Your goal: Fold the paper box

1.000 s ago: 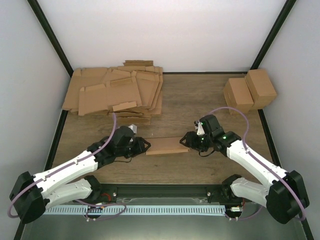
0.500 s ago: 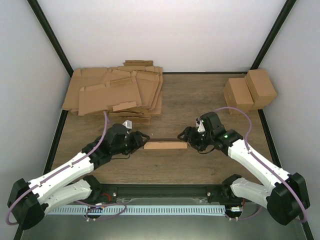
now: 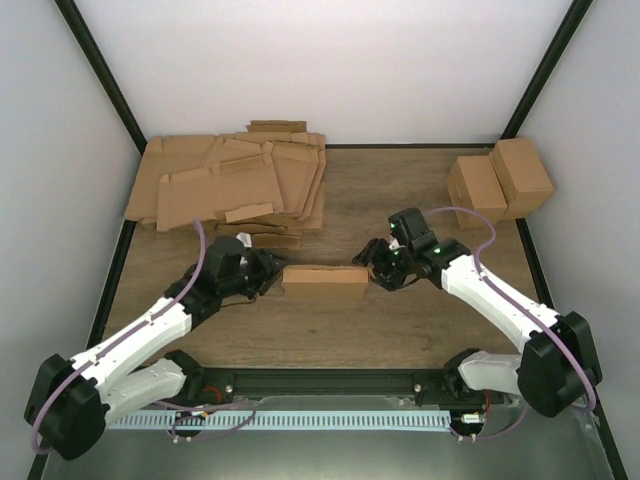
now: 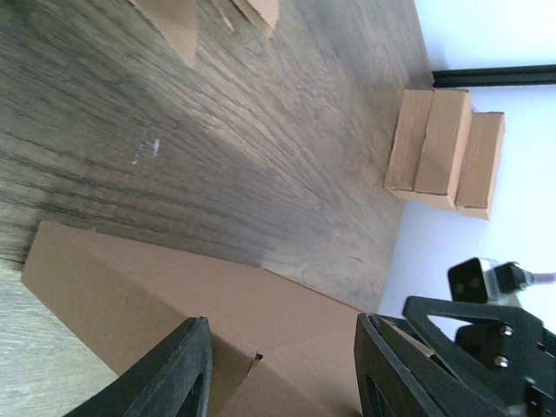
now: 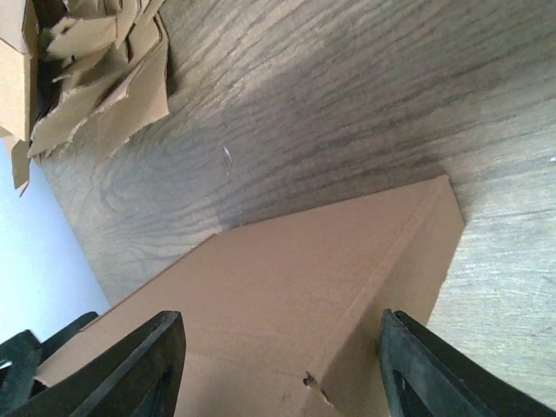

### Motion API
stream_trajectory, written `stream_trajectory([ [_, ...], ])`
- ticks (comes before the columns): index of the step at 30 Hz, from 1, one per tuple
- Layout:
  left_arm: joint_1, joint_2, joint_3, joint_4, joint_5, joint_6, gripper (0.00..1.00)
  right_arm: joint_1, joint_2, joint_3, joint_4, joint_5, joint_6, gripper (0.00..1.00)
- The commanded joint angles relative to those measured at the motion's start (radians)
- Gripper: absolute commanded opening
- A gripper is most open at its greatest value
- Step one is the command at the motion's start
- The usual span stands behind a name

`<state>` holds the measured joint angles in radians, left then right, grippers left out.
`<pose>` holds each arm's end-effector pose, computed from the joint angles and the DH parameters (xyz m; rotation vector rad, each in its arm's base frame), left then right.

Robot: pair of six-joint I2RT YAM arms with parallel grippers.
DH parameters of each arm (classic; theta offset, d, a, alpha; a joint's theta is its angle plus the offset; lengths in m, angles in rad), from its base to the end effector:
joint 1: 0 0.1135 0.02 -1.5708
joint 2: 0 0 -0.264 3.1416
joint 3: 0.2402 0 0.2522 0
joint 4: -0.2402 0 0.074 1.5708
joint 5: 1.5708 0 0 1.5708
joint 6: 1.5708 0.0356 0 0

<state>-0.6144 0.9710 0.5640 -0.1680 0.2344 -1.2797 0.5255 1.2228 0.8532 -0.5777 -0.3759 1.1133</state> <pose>0.1675 -0.1283 0.2305 -0.6512 2.3645 -1.2482 0.2033 0.1330 0.2422 0.6478 2.7333 1.0243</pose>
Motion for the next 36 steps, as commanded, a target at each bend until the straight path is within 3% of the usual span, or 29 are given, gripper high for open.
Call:
stream_trajectory([
  [1,0.026,0.048,0.001,0.046,0.079,0.000,0.47,0.015,0.032,0.071,0.021,0.015,0.023,0.63],
  [9,0.079,0.091,0.022,0.042,0.082,0.049,0.47,0.008,0.124,0.125,0.015,0.025,-0.036,0.65],
  [31,0.081,0.048,0.036,-0.041,0.045,0.094,0.52,-0.004,0.041,0.093,0.019,0.090,-0.131,0.70],
  [36,0.081,0.046,0.107,-0.163,-0.053,0.191,0.60,-0.021,0.032,0.105,-0.021,0.169,-0.173,0.70],
])
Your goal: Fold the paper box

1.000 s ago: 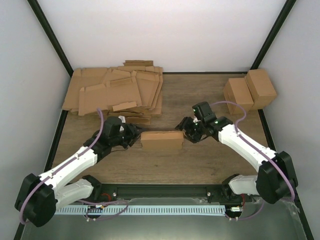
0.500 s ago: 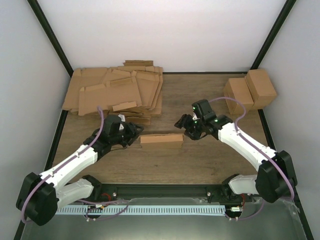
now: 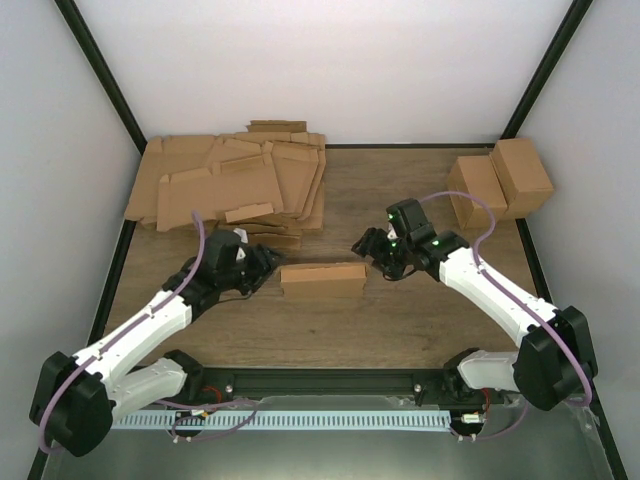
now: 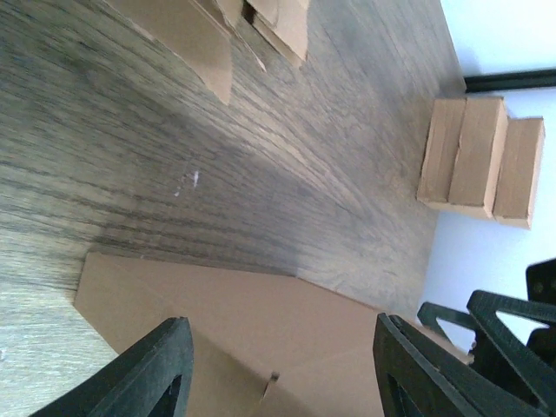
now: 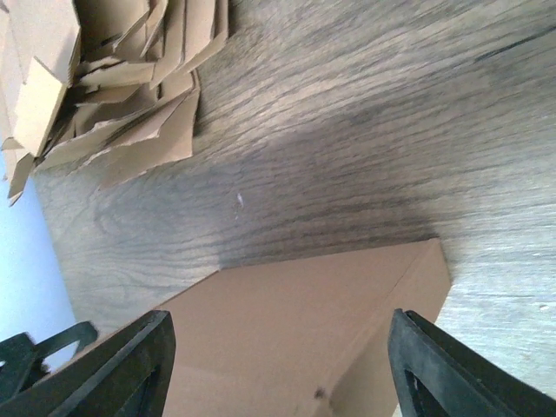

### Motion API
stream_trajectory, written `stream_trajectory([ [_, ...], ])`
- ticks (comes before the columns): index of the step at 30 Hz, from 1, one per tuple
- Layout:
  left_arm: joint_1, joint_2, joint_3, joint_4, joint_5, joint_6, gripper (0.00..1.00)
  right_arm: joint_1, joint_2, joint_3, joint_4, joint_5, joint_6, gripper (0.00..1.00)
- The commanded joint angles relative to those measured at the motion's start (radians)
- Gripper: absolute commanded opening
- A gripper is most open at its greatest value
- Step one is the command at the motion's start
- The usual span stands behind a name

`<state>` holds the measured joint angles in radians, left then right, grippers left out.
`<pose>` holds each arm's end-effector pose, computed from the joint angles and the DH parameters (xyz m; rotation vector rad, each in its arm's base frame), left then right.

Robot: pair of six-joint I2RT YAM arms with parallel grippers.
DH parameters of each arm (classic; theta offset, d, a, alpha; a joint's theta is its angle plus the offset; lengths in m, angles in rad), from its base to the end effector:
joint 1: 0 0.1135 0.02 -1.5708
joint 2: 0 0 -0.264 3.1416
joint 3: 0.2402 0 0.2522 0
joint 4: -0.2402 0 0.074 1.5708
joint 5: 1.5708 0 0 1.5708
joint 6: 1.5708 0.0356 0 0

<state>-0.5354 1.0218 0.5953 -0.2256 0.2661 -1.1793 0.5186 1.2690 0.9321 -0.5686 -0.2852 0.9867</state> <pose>0.1812 -0.1183 0.2262 -0.6306 2.4109 -1.1478 0.2203 0.1372 0.2561 0.4953 2.6543 0.9195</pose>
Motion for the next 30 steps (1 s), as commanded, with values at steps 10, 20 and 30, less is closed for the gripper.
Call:
stream_trajectory([
  [10,0.002,-0.075,0.259,-0.397,-0.200,0.510,0.76,-0.029,-0.151,0.016,-0.031,0.183,-0.443,0.69],
  [20,-0.065,-0.155,0.259,-0.479,-0.133,0.649,0.41,-0.020,-0.320,-0.062,-0.073,0.015,-0.682,0.42],
  [30,-0.189,-0.117,0.202,-0.397,-0.181,0.682,0.40,0.186,-0.239,-0.045,-0.109,0.200,-0.602,0.41],
])
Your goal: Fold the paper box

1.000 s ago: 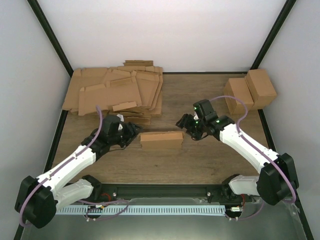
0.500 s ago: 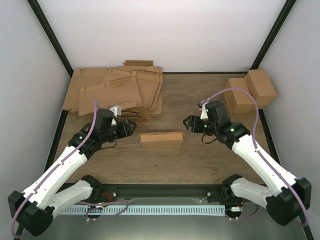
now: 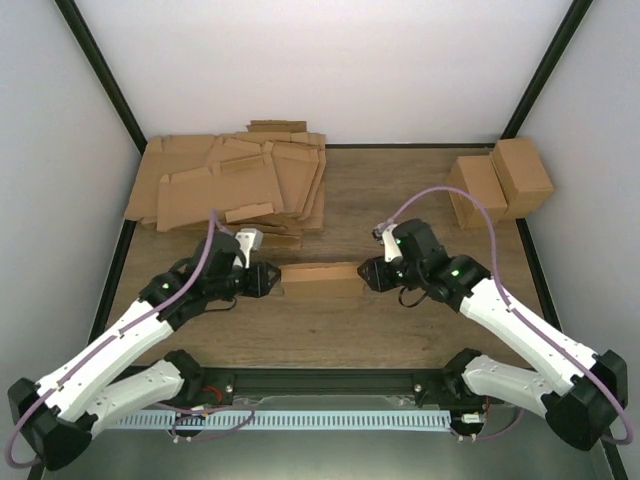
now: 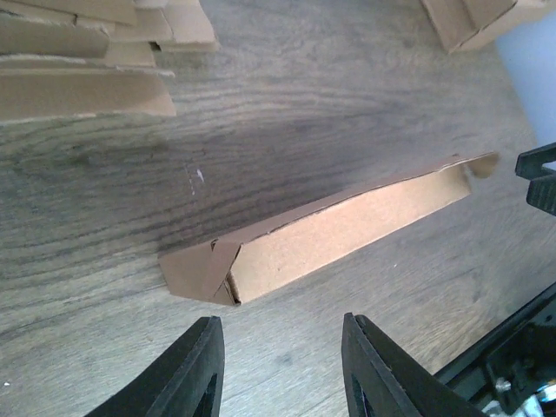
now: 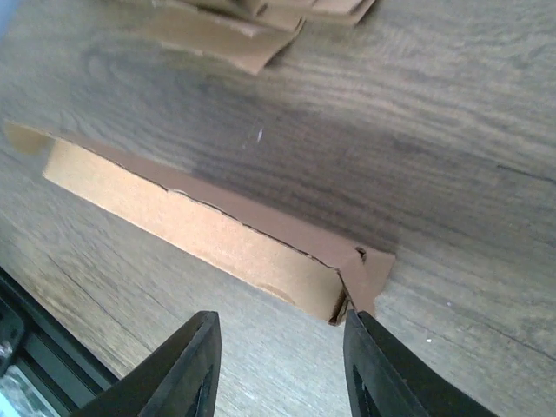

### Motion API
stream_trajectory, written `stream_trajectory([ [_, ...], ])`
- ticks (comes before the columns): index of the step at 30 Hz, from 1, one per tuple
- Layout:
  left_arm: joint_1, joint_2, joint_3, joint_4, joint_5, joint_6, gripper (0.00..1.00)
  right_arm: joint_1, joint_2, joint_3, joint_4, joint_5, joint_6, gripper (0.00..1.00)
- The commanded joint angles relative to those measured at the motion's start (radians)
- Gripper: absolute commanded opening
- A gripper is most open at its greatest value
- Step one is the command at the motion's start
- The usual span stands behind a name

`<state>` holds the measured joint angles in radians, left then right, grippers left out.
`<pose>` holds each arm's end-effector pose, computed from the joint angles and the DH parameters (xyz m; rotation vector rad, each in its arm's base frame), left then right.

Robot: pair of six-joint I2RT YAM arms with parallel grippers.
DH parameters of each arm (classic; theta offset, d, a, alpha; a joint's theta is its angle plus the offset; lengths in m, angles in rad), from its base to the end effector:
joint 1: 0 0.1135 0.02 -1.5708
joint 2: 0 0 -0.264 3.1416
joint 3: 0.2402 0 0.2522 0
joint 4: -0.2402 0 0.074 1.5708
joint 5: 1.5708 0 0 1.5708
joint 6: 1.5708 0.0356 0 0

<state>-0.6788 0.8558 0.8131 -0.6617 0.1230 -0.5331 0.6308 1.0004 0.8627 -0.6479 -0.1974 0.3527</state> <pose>0.1354 -0.1149 0.2915 0.2418 2.3784 -0.7504 0.1617 0.1267 0.2845 -0.4390 2.4120 0.6928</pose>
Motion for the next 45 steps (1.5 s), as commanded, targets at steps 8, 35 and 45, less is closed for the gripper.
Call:
stream_trajectory([
  [8,-0.092,0.080,-0.018,0.044,-0.127,0.037,0.49,0.099,0.030,0.001,-0.041,0.240,0.103,0.47],
  [35,-0.096,0.176,0.024,-0.004,-0.223,0.008,0.42,0.103,0.084,0.026,-0.002,0.221,0.086,0.19],
  [45,-0.097,0.216,0.032,0.035,-0.182,0.018,0.29,0.102,0.094,0.035,-0.003,0.217,0.086,0.15],
])
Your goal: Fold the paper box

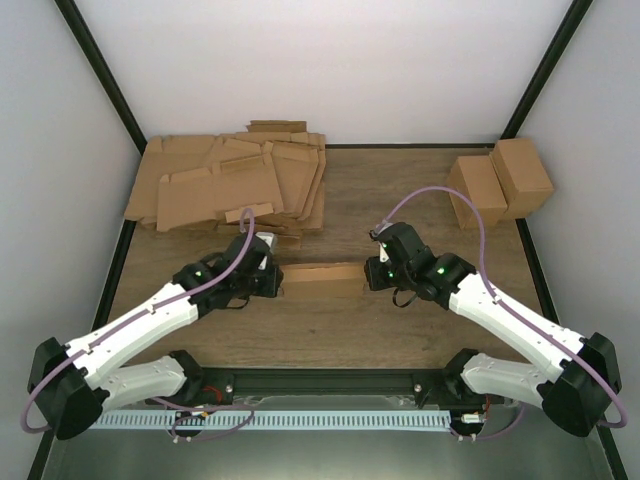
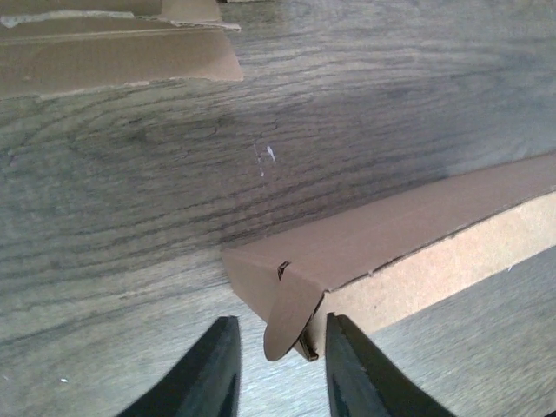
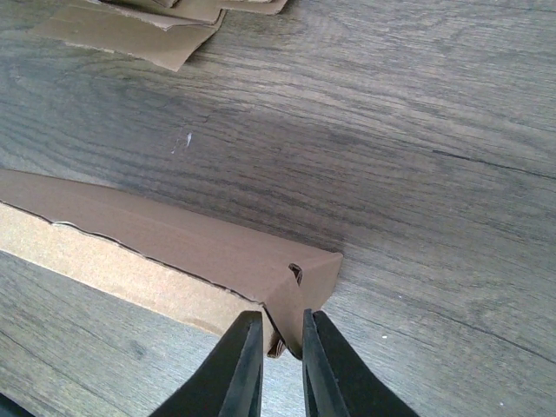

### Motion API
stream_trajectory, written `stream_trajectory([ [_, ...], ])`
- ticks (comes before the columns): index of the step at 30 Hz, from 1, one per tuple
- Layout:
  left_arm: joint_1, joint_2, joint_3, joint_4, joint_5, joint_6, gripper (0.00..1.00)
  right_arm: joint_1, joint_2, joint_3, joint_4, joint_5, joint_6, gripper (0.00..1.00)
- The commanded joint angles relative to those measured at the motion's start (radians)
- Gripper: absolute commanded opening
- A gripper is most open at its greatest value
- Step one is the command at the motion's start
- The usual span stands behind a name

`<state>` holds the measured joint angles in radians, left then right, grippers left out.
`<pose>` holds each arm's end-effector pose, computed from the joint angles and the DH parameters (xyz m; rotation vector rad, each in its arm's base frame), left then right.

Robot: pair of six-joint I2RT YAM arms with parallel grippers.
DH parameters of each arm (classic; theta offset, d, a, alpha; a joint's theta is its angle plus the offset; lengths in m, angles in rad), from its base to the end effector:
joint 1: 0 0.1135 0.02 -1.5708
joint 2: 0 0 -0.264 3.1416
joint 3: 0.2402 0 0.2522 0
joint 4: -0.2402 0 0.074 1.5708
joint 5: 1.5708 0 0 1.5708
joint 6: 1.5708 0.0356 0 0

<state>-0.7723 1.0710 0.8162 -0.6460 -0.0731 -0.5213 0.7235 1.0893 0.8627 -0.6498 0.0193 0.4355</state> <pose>0.1549 -0.1472 0.2557 0.2844 2.5109 -0.4564 0.1654 0.1452 0.2667 -0.3513 2.4842 0.4769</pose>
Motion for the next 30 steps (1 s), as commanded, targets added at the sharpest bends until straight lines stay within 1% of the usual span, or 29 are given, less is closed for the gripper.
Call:
stream_trajectory([
  [1,-0.003,0.003,0.033,0.018,0.015,0.005,0.26,0.010,0.006,0.035,-0.002,-0.003,0.003,0.14],
  [5,-0.004,0.007,0.048,0.011,0.028,0.001,0.11,0.010,0.008,0.045,-0.011,-0.016,0.008,0.10],
  [7,-0.004,0.012,0.051,0.012,0.047,-0.009,0.05,0.010,0.010,0.052,-0.014,-0.021,0.014,0.07],
  [8,-0.004,0.017,0.052,0.012,0.056,-0.017,0.04,0.010,0.011,0.054,-0.016,-0.026,0.017,0.05],
  [11,-0.003,0.034,0.062,-0.003,0.065,-0.050,0.04,0.010,0.019,0.065,-0.021,-0.045,0.029,0.01],
  [26,-0.003,0.096,0.129,-0.077,0.121,-0.137,0.04,0.011,0.060,0.095,-0.046,-0.069,0.072,0.01],
  [30,-0.004,0.104,0.122,-0.067,0.145,-0.149,0.04,0.011,0.068,0.103,-0.057,-0.072,0.086,0.01],
])
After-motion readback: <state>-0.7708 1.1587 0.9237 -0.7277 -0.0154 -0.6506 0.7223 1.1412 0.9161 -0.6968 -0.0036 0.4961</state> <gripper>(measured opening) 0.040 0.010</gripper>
